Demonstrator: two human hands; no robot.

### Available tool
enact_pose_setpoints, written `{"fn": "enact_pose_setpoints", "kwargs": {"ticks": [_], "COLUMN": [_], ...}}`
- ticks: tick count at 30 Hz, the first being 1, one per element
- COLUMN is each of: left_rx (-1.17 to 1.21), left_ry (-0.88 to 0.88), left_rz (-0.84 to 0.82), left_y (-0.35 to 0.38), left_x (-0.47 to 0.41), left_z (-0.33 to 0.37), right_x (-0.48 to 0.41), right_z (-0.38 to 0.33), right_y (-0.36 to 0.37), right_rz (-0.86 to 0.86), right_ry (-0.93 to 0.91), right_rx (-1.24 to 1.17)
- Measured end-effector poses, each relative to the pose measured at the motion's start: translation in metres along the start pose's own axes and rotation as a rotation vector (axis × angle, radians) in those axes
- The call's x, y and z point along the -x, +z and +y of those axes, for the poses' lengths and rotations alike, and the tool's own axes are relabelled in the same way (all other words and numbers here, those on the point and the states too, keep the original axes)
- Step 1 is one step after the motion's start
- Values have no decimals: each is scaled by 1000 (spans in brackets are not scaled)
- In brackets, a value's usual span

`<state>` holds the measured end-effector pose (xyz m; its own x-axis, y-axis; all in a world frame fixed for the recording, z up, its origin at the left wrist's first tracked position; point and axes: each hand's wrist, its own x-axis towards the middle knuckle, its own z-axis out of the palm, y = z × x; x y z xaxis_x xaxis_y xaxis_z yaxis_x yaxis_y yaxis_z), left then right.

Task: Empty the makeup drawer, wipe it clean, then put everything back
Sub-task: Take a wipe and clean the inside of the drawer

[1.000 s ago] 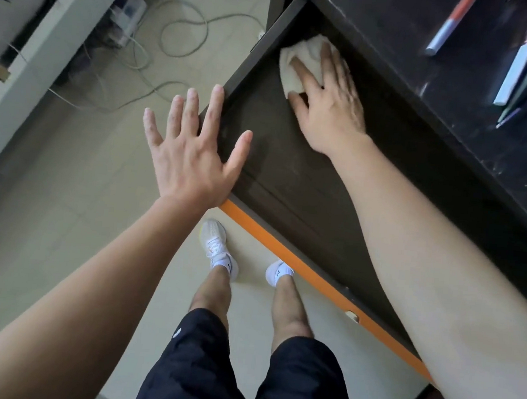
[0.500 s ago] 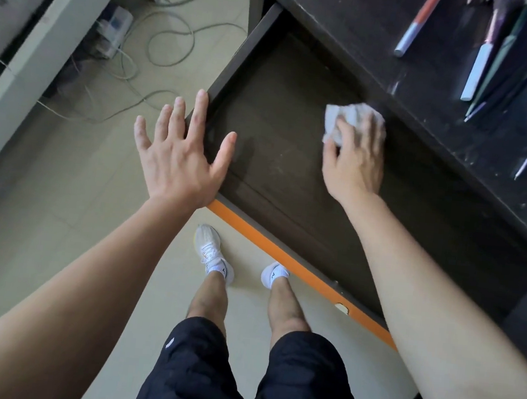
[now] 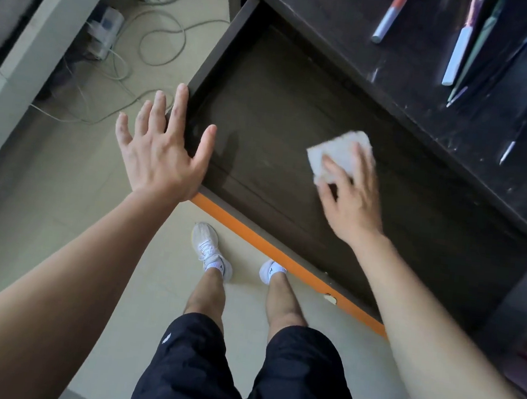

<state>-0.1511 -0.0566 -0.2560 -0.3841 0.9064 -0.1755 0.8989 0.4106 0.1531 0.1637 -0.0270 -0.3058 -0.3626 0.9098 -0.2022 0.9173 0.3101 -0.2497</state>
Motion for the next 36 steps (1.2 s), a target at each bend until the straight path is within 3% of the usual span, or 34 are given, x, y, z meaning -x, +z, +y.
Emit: {"fn": "enact_pose_setpoints", "kwargs": {"ticks": [3,6,8,12,18,21,25,28,33,36], "left_rx": [10,7,23,84,154,176,192,181,171,199], "left_ry": [2,15,12,-32,-54,-79,-82,-89,-102,-121], "left_rz": [2,25,52,53,24,30,18,-33,-80,-65], "left_y": [-1,-3,-4,4,14,14,13,10,4,5], "left_x": [0,2,5,32,77,77,76,77,79,78], "left_z": [0,-1,-2,-8,-20,-15,-15,-16,-19,-18], "right_x": [46,41,18,-32,-69,-79,-84,-87,-90,-87], "right_z": [40,31,8,-64,-167,-141,-94,-99,-167,-184], "right_y": [-16,-16,-12,8,25,13,-2,-4,10,17], "right_rz": [-46,-73,-68,-78,-261,-265,-235,-252,-344,-347], "right_ry": [193,281,213,-143,-517,-533,-308,-240,-485,-521], "right_rx": [22,23,48,29,-29,8,26,57,85,132]}}
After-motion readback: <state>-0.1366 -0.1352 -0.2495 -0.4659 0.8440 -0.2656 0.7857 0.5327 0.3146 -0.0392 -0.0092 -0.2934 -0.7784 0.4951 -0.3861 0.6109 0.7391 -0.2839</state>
